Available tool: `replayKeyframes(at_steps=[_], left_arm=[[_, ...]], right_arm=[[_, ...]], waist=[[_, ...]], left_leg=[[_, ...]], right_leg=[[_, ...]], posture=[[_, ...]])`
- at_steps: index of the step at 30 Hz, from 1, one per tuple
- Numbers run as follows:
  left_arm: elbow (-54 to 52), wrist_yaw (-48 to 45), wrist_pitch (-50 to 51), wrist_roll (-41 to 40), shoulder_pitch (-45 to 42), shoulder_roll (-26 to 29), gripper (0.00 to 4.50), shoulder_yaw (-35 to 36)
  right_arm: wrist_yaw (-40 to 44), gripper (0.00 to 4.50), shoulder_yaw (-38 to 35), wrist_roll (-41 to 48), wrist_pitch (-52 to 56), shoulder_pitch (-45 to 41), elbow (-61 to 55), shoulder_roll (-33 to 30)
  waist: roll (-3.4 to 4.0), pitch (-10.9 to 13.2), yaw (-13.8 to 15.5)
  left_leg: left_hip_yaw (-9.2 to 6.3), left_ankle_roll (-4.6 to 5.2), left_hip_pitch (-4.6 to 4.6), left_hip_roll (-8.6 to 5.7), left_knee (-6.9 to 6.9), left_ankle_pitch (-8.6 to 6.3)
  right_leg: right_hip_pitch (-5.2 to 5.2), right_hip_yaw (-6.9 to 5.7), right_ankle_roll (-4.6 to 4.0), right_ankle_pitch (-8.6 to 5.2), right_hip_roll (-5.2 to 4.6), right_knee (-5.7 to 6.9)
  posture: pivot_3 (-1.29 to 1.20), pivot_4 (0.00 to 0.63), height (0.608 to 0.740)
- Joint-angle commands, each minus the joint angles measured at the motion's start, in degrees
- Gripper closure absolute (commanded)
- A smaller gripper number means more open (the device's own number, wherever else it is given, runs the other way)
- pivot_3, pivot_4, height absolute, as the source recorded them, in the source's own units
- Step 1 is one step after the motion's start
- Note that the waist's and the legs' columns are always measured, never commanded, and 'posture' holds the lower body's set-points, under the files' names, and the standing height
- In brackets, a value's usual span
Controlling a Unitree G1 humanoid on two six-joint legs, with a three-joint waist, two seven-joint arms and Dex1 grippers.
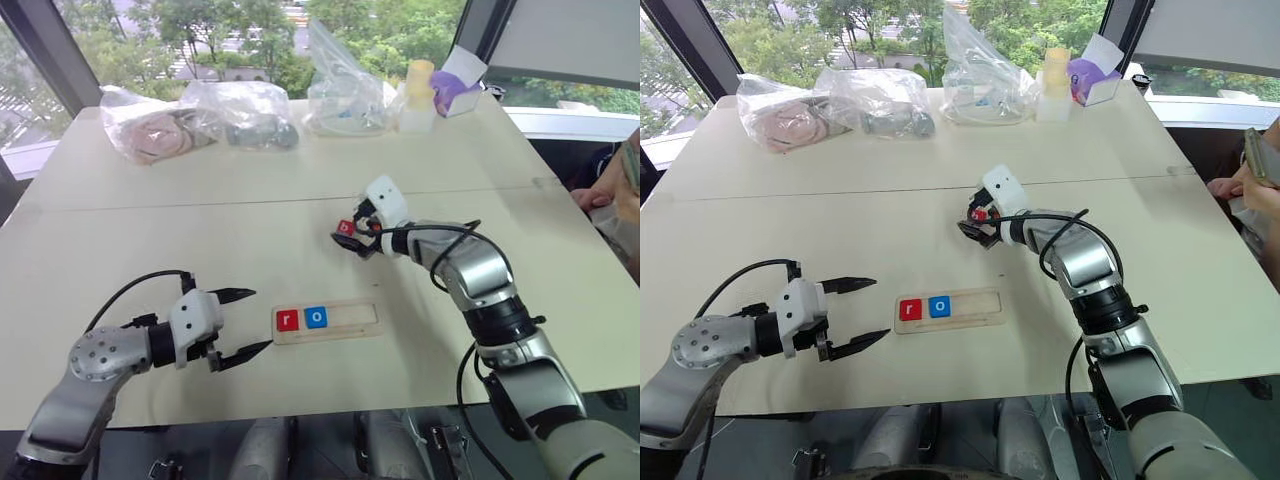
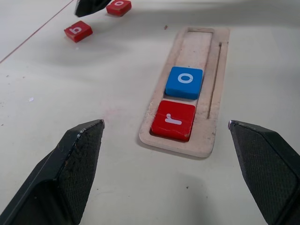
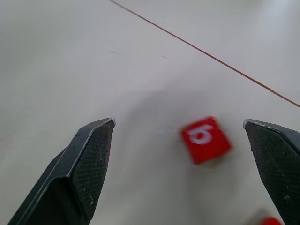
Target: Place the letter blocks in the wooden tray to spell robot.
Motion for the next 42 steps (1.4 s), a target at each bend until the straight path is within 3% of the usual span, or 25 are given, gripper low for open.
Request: replayKeyframes(at_steps=[1,9,13,18,21,26,33,42], left_arm=[[-3.3,1.7,1.1,-1.5,0.2,-0.3,0.07,1.4],[-5.1,4.0,2.6,-1.5,0.9,-0.7,0.07,0.9],[-5.5,5.0,3.1,-1.8,0.7,-1.1,0.07,0.6],[-5.2,5.5,3.3,-1.6,0.1,-1.5,0.07,-0.2],[-5.0,5.7,3.3,-1.6,-0.2,-1.8,0.07,-0.5],[-4.8,6.2,3.3,-1.3,-0.5,-2.3,0.07,-0.8],[-5.0,7.4,3.0,-0.8,0.0,-3.3,0.07,-1.1],[-5.8,9.1,2.8,-0.2,1.0,-4.2,0.07,-1.3]], right_arm=[[-1.0,0.0,-1.9,-0.5,0.5,-3.6,1.1,1.7],[-6.7,0.0,-4.5,-0.3,10.3,-6.9,1.3,7.3],[-17.5,0.0,-10.3,-1.1,18.3,-9.4,1.9,15.1],[-27.5,0.0,-12.1,-5.0,26.3,-14.4,2.9,22.7],[-33.1,0.0,-16.6,-6.3,29.3,-18.7,6.1,26.8],[-46.7,0.0,-31.6,-7.8,33.1,-29.1,16.7,33.9],[-57.2,0.0,-42.8,-6.6,30.9,-35.7,29.3,35.2],[-61.6,0.0,-47.8,-2.9,24.0,-41.0,45.2,32.0]], waist=[[0.01,0.0,-0.2],[0.03,0.0,-0.4],[0.05,0.0,-0.4],[0.05,0.0,-0.5],[0.05,0.0,-0.4],[0.05,0.0,-0.6],[0.06,0.0,-0.9],[0.06,0.0,-2.3]], left_leg=[[0.0,0.0,0.0,0.0,0.0,0.0],[-0.01,-0.03,0.02,0.03,-0.08,0.02],[-0.01,-0.07,0.02,0.03,-0.09,0.04],[-0.01,-0.25,0.03,0.02,-0.34,0.15],[-0.02,-0.39,0.03,0.02,-0.59,0.26],[-0.03,-0.47,0.03,0.03,-0.73,0.31],[-0.01,-0.46,0.03,0.03,-0.74,0.32],[-0.01,-0.44,0.03,0.05,-0.76,0.33]], right_leg=[[-0.01,0.0,0.0,0.0,0.02,0.02],[-0.1,0.02,0.02,0.05,0.07,0.15],[-0.13,0.03,-0.03,0.06,0.07,0.15],[-0.3,0.05,-0.06,0.1,0.08,0.23],[-0.42,0.05,-0.05,0.2,0.09,0.24],[-0.54,0.06,-0.01,0.25,0.14,0.34],[-0.53,0.06,-0.02,0.25,0.15,0.35],[-0.52,0.05,-0.02,0.25,0.21,0.36]], posture=[[0.0,0.15,0.74],[0.0,0.15,0.74],[0.0,0.15,0.74],[0.0,0.15,0.74],[0.0,0.15,0.74],[0.0,0.15,0.74],[0.0,0.15,0.74],[0.0,0.15,0.74]])
